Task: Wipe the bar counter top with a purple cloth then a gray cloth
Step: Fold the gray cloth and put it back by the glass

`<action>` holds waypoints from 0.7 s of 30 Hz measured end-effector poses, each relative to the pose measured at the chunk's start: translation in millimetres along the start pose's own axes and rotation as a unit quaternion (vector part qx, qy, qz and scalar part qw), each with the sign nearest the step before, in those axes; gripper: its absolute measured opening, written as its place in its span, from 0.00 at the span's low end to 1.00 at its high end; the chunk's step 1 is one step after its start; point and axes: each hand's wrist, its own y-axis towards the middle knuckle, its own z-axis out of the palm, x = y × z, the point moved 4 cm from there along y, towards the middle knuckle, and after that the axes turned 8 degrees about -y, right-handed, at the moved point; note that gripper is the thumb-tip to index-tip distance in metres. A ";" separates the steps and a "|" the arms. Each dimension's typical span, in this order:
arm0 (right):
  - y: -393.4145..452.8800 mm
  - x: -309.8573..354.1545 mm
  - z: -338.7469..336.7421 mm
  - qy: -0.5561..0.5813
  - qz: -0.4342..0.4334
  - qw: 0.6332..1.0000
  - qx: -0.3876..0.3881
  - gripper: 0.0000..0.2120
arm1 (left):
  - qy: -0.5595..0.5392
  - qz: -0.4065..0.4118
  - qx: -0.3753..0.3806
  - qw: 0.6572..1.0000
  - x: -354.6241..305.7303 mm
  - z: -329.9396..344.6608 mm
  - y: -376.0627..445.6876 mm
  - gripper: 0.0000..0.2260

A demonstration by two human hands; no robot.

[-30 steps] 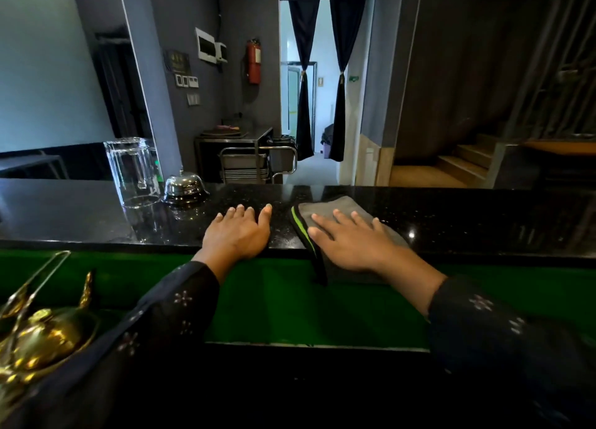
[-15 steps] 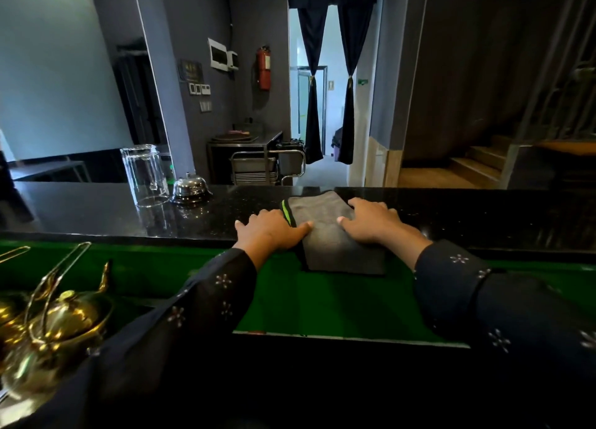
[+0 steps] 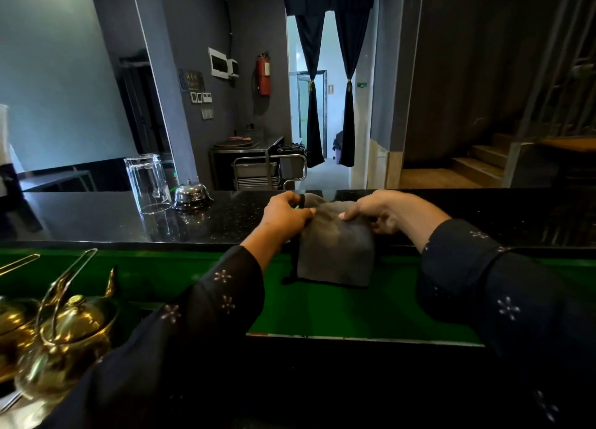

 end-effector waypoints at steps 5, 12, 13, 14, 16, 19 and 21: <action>-12.0 -9.2 -2.6 0.119 -0.017 0.991 0.053 0.22 | -0.115 -0.052 0.072 0.989 -9.9 -12.1 -21.6 0.17; -23.9 -26.4 3.3 0.172 -0.107 0.979 0.003 0.28 | -0.139 -0.032 0.064 0.988 -11.9 -22.2 -41.3 0.30; -26.7 -27.2 3.7 0.175 -0.124 0.977 -0.007 0.28 | -0.142 -0.025 0.075 0.987 -12.9 -21.4 -44.5 0.27; -29.7 -27.8 3.7 0.171 -0.139 0.975 -0.013 0.24 | -0.142 -0.021 0.090 0.985 -14.1 -20.3 -47.4 0.22; -38.1 -27.8 2.3 0.157 -0.158 0.975 -0.017 0.14 | -0.144 -0.018 0.115 0.983 -17.3 -19.9 -54.1 0.15; -49.8 -26.1 -6.2 0.158 -0.182 0.970 -0.018 0.11 | -0.149 0.001 0.124 0.981 -23.8 -25.8 -60.0 0.12; -54.2 -23.4 -13.3 0.160 -0.205 0.966 -0.009 0.12 | -0.122 0.028 0.133 0.983 -28.9 -30.9 -62.4 0.16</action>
